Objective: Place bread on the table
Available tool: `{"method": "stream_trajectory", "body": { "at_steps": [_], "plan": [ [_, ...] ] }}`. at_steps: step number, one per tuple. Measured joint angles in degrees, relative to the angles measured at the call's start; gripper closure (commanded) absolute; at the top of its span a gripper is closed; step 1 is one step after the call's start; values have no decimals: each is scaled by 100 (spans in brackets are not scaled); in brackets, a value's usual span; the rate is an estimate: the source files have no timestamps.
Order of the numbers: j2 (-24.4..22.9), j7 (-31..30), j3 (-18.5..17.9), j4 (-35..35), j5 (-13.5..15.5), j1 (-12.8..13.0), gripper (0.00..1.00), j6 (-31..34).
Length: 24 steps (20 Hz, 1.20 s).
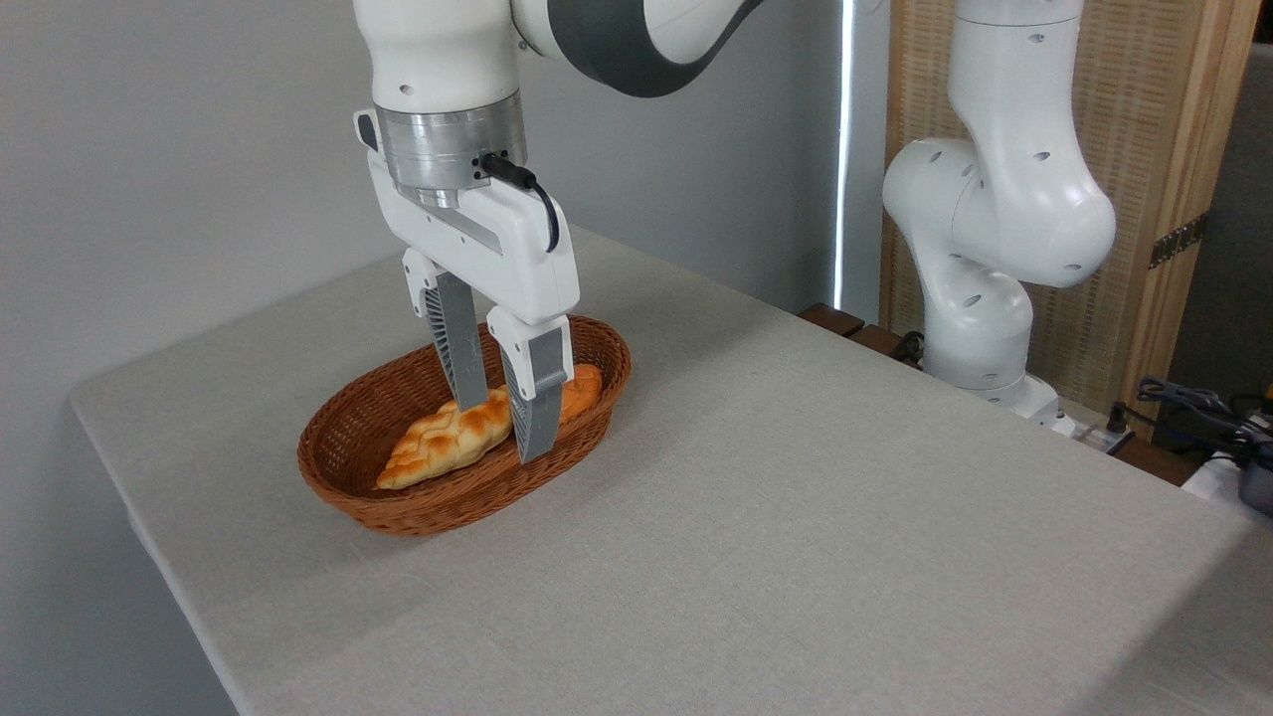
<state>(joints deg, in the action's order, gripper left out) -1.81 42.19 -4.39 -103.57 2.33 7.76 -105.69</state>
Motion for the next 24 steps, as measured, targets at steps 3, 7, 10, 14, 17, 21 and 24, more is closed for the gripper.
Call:
{"method": "stream_trajectory", "body": {
  "at_steps": [3,7,10,14,17,21,24],
  "plan": [
    [3,0,1,0,0,0,0,0],
    [8,11,54,-31,0,40,0,6],
    [37,12,219,-158,0,174,0,12],
    [75,57,563,-327,-1,343,0,169],
    [75,380,886,-339,-3,379,0,543],
    [86,759,1260,-502,-4,390,0,776],
    [137,849,1473,-705,-4,392,0,778]
  ]
}}
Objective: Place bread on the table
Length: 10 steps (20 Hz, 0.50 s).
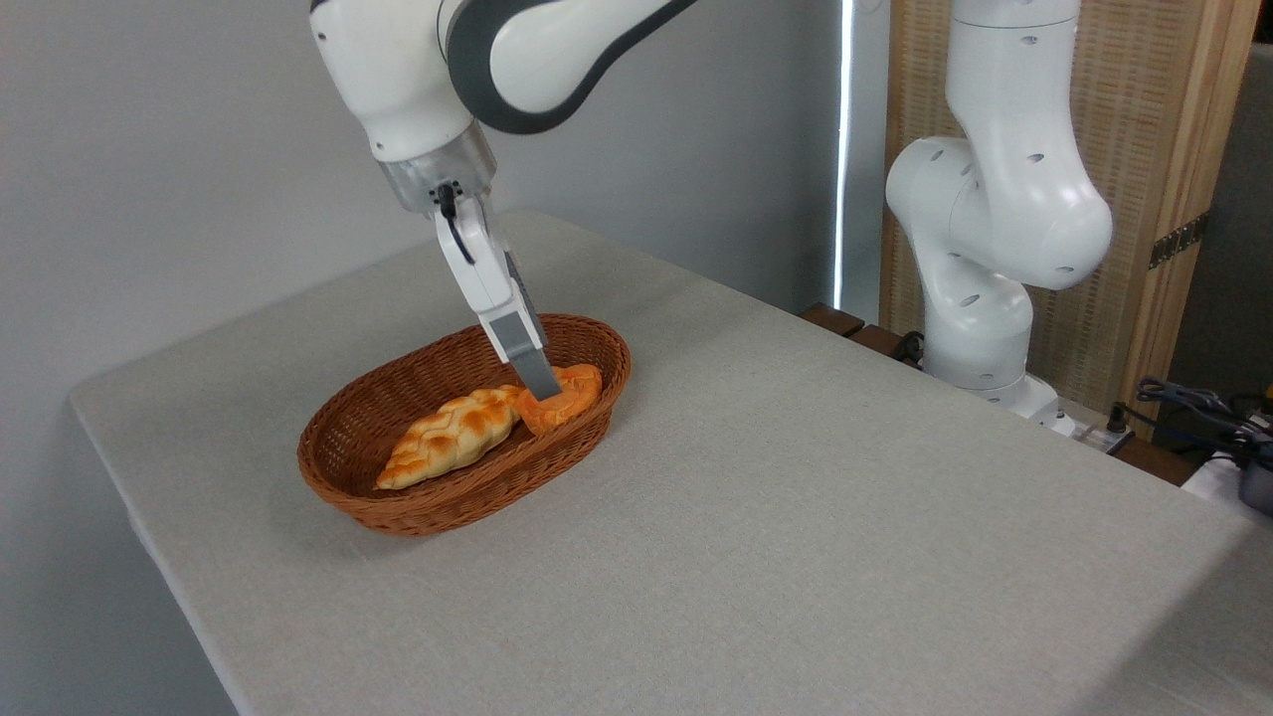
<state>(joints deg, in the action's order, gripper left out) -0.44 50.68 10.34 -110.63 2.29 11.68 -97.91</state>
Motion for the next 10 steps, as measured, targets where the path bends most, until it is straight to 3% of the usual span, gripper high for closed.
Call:
{"method": "stream_trajectory", "body": {
  "at_steps": [6,10],
  "plan": [
    [239,33,132,-123,-10,0,0,-7],
    [451,66,215,-127,-232,6,0,-10]
  ]
}}
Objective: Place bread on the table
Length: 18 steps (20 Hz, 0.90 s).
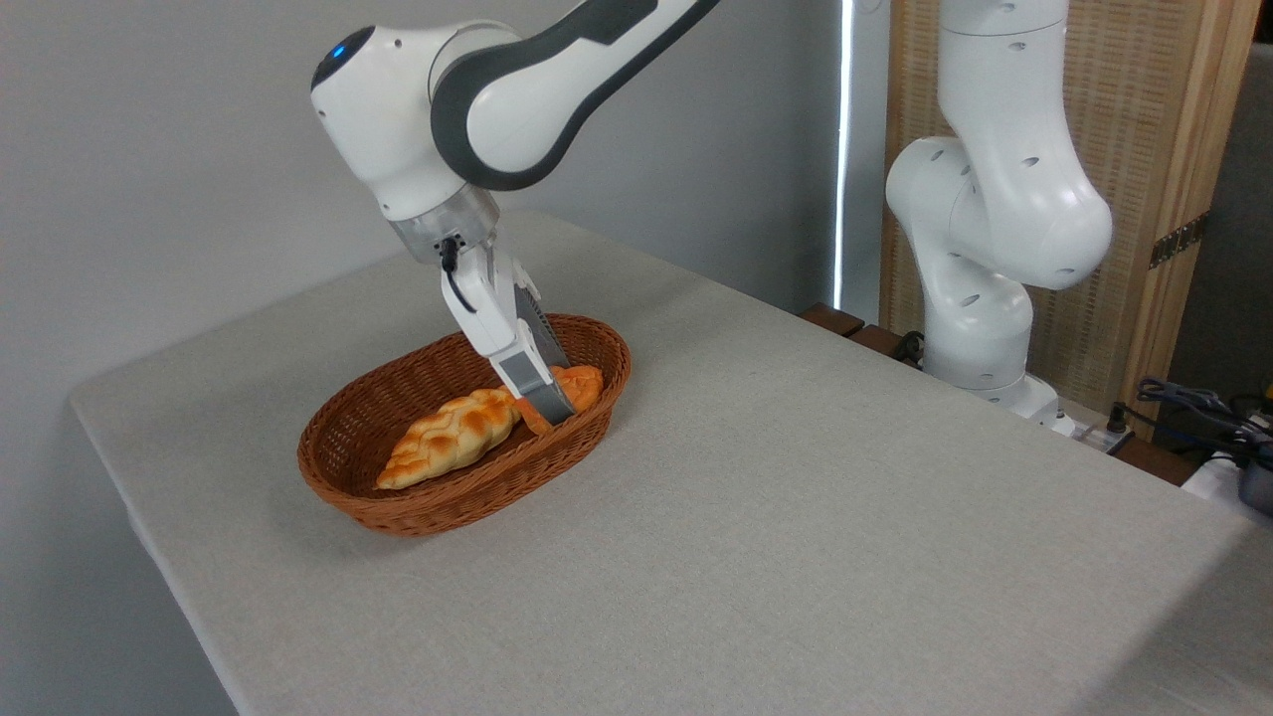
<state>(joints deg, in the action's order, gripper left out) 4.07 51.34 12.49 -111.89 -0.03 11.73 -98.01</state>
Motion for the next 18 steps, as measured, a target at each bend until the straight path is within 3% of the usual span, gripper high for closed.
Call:
{"method": "stream_trajectory", "body": {
  "at_steps": [3,4,7,8,18],
  "plan": [
    [53,0,12,0,-17,7,0,-15],
    [55,0,12,1,-19,7,7,-15],
    [59,0,12,1,-25,7,49,-15],
    [59,0,12,1,-27,7,55,-15],
    [59,0,12,11,-33,7,56,-16]
  ]
}}
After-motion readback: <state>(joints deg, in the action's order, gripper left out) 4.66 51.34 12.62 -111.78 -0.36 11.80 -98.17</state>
